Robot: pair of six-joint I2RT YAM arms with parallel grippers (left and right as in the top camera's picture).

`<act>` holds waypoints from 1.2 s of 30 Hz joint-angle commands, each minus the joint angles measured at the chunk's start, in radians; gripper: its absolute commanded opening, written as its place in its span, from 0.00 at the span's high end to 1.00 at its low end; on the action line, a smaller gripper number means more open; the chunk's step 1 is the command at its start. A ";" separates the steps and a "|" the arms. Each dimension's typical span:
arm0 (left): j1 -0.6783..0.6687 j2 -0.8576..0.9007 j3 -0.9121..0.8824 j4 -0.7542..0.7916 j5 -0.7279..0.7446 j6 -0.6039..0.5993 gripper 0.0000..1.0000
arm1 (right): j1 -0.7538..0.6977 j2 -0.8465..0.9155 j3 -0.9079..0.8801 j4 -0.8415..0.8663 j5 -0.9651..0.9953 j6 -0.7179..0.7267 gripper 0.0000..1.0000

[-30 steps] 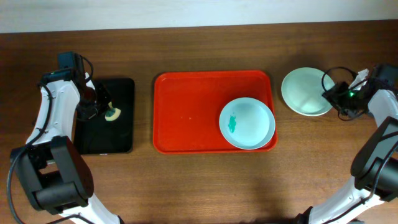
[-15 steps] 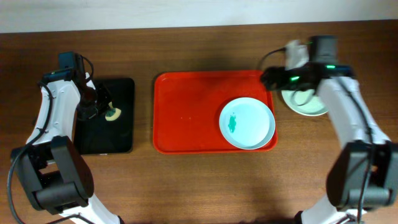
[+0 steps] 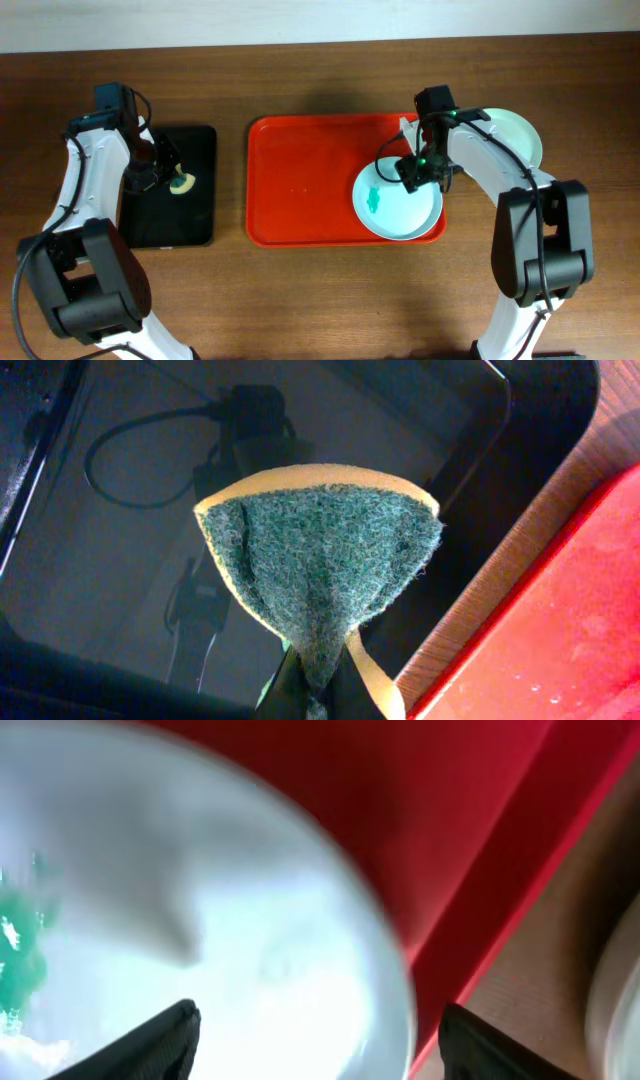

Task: Clean dirty plates on tray and stack at the side
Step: 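Move the right gripper to the light blue plate and grip its rim, then carry the sponge with the left gripper over the light blue plate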

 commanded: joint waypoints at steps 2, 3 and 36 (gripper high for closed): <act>-0.003 -0.024 0.006 0.002 0.011 0.020 1.00 | -0.005 0.004 -0.006 -0.079 -0.055 0.008 0.25; -0.003 -0.024 0.006 0.002 0.011 0.020 1.00 | -0.005 0.004 -0.009 -0.085 -0.054 0.023 0.25; -0.039 -0.024 0.006 -0.001 0.014 0.020 1.00 | -0.006 0.004 -0.103 -0.006 -0.043 0.263 0.54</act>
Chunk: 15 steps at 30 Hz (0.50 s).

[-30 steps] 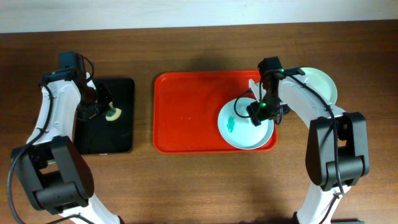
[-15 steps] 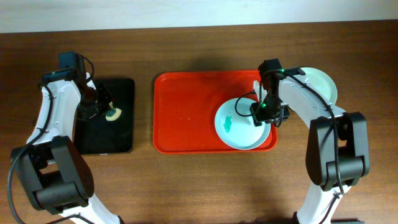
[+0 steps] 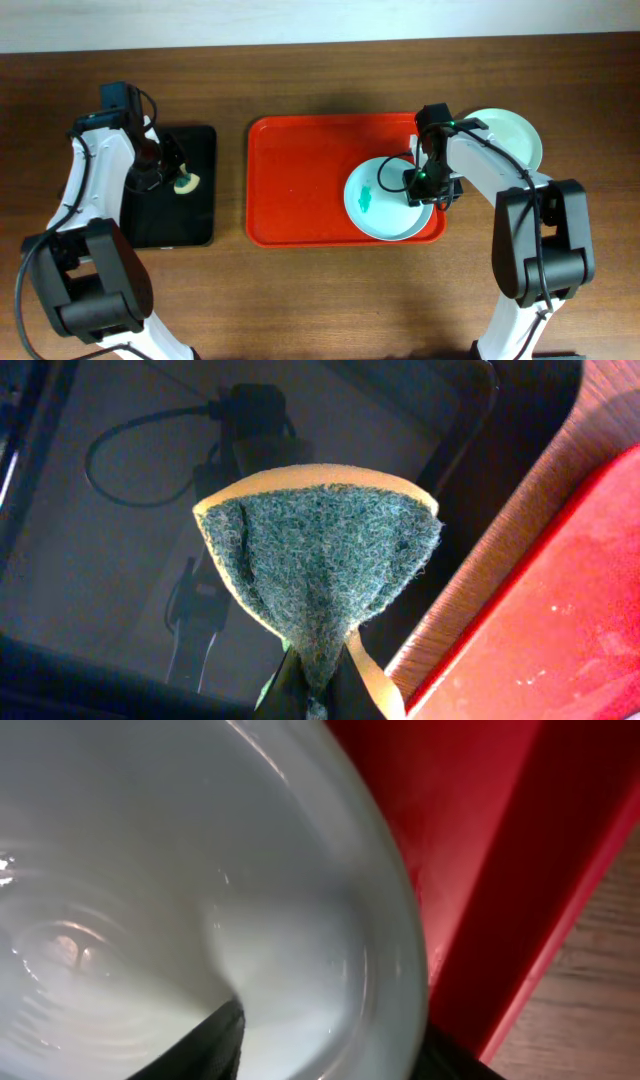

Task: Clean dirty plates on tray and stack at the side
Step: 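Carry the sponge with the left gripper over the light blue plate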

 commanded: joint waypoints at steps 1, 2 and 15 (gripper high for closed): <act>-0.020 -0.024 0.006 0.000 0.014 0.020 1.00 | -0.002 0.006 -0.018 0.022 0.004 0.010 0.55; -0.028 -0.024 0.006 0.001 0.014 0.020 1.00 | -0.002 0.006 -0.018 0.026 0.000 0.010 0.57; -0.362 -0.024 0.006 0.023 0.014 0.041 1.00 | 0.017 0.006 -0.029 0.245 -0.229 0.164 0.96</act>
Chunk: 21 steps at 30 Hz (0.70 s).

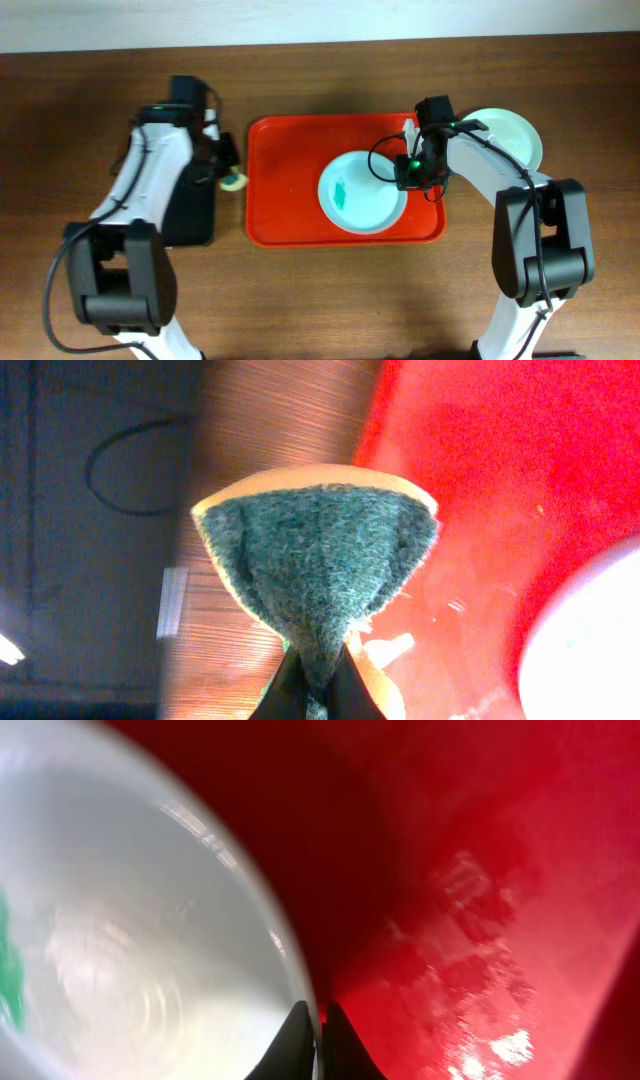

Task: Clean dirty plates on tray and stack at the side
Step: 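Carry the sponge with the left gripper over the light blue plate, then scrub the light blue plate with the sponge in the left gripper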

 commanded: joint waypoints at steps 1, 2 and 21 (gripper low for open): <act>-0.113 -0.024 0.006 0.008 0.014 0.011 1.00 | 0.026 0.005 -0.022 0.047 -0.034 0.098 0.96; -0.172 -0.023 0.006 0.018 0.013 -0.031 1.00 | 0.052 0.005 -0.042 0.092 -0.033 0.135 0.96; -0.374 0.063 0.006 0.175 -0.042 -0.188 1.00 | 0.214 0.008 -0.072 0.278 -0.033 0.312 0.96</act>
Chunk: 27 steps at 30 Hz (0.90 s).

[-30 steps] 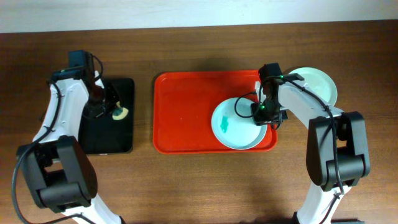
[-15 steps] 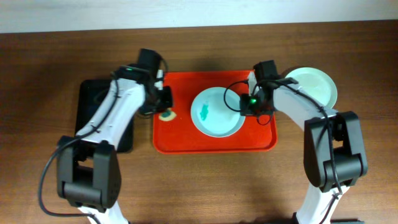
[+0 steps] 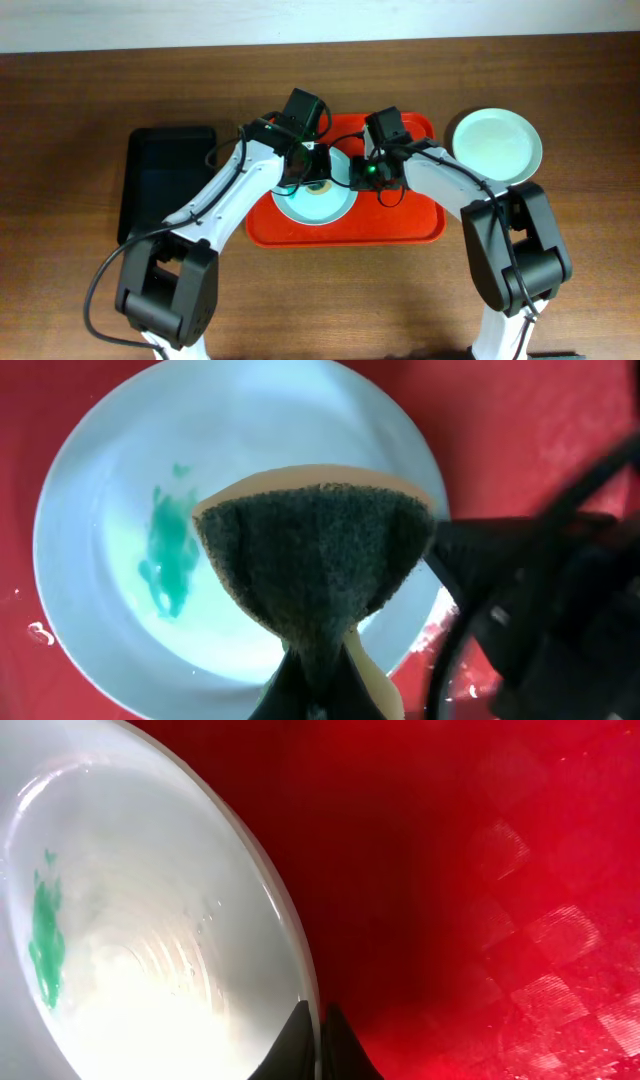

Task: Clean dirty plates on tray and stack at the side
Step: 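Scrub the light blue plate with the sponge in the left gripper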

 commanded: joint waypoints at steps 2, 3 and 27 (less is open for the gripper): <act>0.019 0.070 0.006 0.005 -0.021 -0.025 1.00 | 0.005 0.008 -0.010 0.006 -0.013 0.032 0.96; 0.021 0.076 0.006 0.008 -0.021 -0.025 1.00 | 0.005 0.008 -0.010 0.006 -0.013 0.032 0.96; 0.028 0.257 0.006 -0.056 -0.655 -0.019 1.00 | 0.005 0.011 -0.013 0.003 0.000 0.039 0.96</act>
